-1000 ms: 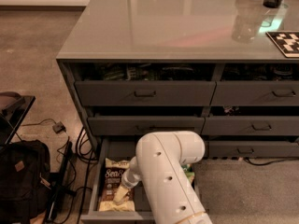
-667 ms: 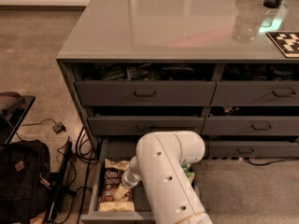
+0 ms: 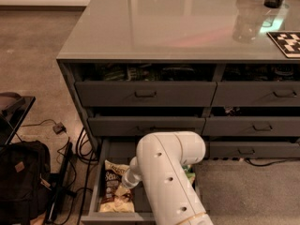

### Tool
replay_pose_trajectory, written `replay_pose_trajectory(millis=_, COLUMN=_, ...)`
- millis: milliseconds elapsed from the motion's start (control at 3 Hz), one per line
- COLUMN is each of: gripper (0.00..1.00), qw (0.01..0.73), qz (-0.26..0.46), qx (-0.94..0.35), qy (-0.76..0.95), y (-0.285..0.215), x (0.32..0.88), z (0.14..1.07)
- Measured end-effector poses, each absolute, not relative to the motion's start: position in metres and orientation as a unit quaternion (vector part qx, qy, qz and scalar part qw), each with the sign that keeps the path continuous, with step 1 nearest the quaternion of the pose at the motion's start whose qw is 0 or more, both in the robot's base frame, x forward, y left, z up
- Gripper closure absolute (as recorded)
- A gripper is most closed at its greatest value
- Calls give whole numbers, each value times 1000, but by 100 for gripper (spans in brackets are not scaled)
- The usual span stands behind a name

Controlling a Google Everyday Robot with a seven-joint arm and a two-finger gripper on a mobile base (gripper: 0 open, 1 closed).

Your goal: Pick brown chip bag from bottom drawer and place on counter

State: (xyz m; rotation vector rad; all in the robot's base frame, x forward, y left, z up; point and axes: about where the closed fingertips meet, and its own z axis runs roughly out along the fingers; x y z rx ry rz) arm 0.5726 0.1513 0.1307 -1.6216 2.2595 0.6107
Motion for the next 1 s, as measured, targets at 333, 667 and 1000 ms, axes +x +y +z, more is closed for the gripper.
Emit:
replay_pose_trajectory(millis=333, gripper=89, qw=147, qz=212, qx=-563, qy=785, y=151, x=573, z=131)
replay_pose_trajectory(millis=667, gripper=100, qw=147, qz=212, qx=-563, qy=785, y=151, x=573, z=139)
replay_pose_trajectory(millis=1000, gripper=100, qw=147, qz=212, qx=-563, qy=785, y=151, x=573, z=145)
